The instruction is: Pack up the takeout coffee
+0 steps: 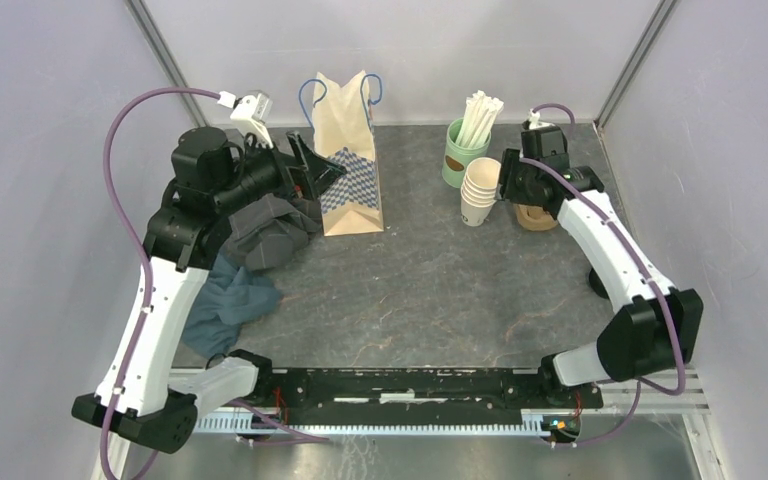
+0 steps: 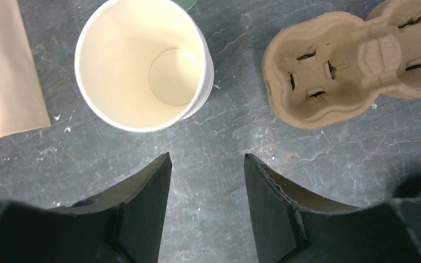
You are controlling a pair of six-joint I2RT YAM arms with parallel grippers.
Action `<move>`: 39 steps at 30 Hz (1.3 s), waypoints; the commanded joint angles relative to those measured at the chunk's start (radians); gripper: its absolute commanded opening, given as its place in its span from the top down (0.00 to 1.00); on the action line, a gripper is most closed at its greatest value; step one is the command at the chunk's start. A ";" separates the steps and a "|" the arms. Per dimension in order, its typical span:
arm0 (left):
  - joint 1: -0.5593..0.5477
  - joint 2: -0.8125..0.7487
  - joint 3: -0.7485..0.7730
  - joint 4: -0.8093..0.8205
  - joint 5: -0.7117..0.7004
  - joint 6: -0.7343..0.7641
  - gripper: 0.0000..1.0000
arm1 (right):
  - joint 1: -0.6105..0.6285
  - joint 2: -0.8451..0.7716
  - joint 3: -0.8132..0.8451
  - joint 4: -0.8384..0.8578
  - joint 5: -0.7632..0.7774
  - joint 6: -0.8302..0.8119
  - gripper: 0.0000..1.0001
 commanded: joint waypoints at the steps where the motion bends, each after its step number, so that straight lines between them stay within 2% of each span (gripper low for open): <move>1: -0.009 0.014 0.002 -0.010 -0.010 0.000 0.00 | 0.007 0.051 0.064 0.083 0.086 0.054 0.43; 7: -0.024 0.042 0.032 -0.029 -0.036 0.027 0.00 | 0.011 0.092 0.102 0.111 0.088 0.062 0.49; 13: -0.032 0.044 0.018 -0.028 -0.044 0.041 0.00 | 0.018 0.091 0.135 0.094 0.110 0.051 0.49; 17: -0.041 0.049 0.027 -0.030 -0.049 0.050 0.00 | 0.017 0.155 0.175 0.094 0.139 0.039 0.50; 24: -0.049 0.042 0.034 -0.045 -0.062 0.064 0.00 | 0.018 0.215 0.206 0.095 0.165 0.046 0.62; 33: -0.051 0.045 0.033 -0.047 -0.069 0.073 0.00 | 0.026 0.232 0.191 0.096 0.176 0.042 0.74; 39: -0.052 0.049 0.036 -0.048 -0.064 0.072 0.00 | 0.027 0.239 0.179 0.099 0.186 0.054 0.75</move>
